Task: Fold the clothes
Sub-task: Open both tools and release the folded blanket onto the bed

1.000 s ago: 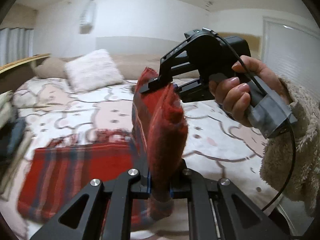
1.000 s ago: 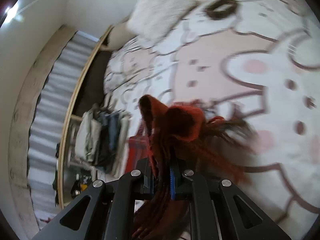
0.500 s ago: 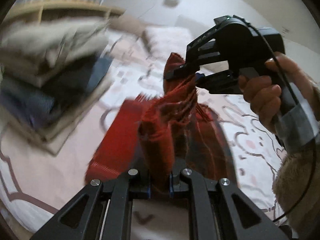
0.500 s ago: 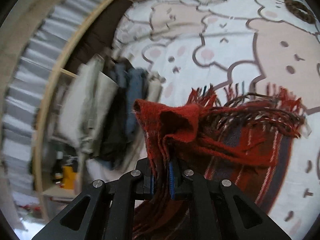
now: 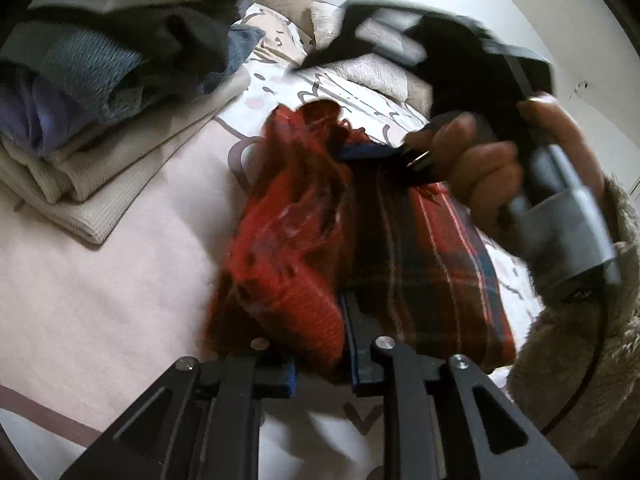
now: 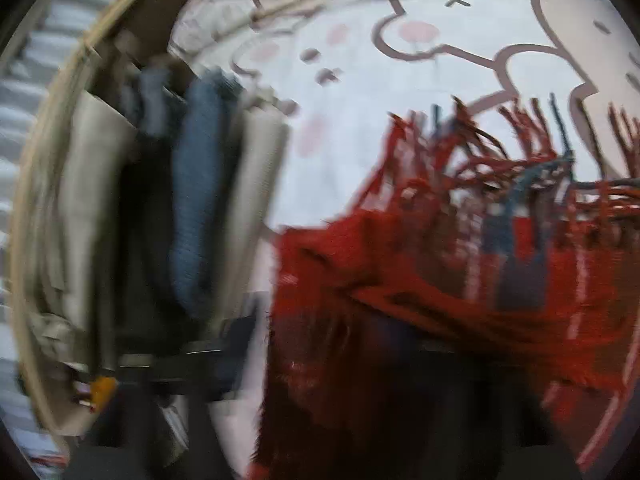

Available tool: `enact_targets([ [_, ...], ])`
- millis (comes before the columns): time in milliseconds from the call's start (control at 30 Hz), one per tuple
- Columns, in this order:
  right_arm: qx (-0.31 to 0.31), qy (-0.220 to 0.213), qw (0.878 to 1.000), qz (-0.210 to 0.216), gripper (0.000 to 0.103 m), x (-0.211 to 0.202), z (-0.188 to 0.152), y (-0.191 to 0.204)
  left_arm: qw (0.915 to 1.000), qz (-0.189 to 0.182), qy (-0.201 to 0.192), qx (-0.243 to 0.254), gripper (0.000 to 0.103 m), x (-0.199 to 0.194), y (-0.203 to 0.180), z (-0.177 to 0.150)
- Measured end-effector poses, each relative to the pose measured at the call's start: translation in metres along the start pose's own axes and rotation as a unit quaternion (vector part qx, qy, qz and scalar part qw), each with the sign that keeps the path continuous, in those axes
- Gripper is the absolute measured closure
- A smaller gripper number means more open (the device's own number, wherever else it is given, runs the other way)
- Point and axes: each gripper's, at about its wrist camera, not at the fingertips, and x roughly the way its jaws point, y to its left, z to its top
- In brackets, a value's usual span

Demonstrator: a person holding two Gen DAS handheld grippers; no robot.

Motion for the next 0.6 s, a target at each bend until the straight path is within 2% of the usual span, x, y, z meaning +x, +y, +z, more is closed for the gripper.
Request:
enact_targets([
  [67, 0.008, -0.016, 0.998, 0.061, 0.017, -0.019, 0.001, 0.000, 1.0000, -0.002, -0.004, -0.007, 0.077, -0.005, 0.004, 0.001],
  [133, -0.001, -0.050, 0.994, 0.099, 0.017, -0.052, -0.003, -0.003, 0.9998, 0.012, -0.014, -0.012, 0.064, -0.012, 0.007, 0.003],
  [200, -0.020, -0.089, 0.992, 0.084, 0.017, -0.088, -0.015, -0.011, 0.9982, 0.050, -0.027, -0.017, 0.054, -0.020, 0.013, 0.005],
  [333, -0.050, -0.148, 0.987, 0.029, 0.019, -0.135, -0.035, -0.033, 0.9913, 0.120, -0.047, -0.026, 0.054, -0.036, 0.023, 0.009],
  [367, -0.058, -0.162, 0.985, 0.009, 0.025, -0.143, -0.043, -0.038, 0.9896, 0.131, -0.052, -0.027, 0.054, -0.041, 0.024, 0.012],
  [433, -0.074, -0.180, 0.981, -0.025, 0.026, -0.155, -0.061, -0.047, 0.9907, 0.120, -0.062, -0.015, 0.054, -0.052, 0.021, 0.022],
  [500, -0.082, -0.183, 0.979, -0.034, 0.032, -0.158, -0.083, -0.059, 0.9921, 0.104, -0.070, 0.000, 0.054, -0.064, 0.017, 0.032],
  [600, -0.096, -0.179, 0.978, -0.045, 0.037, -0.144, -0.099, -0.064, 0.9967, 0.043, -0.057, 0.039, 0.054, -0.068, -0.015, 0.050],
])
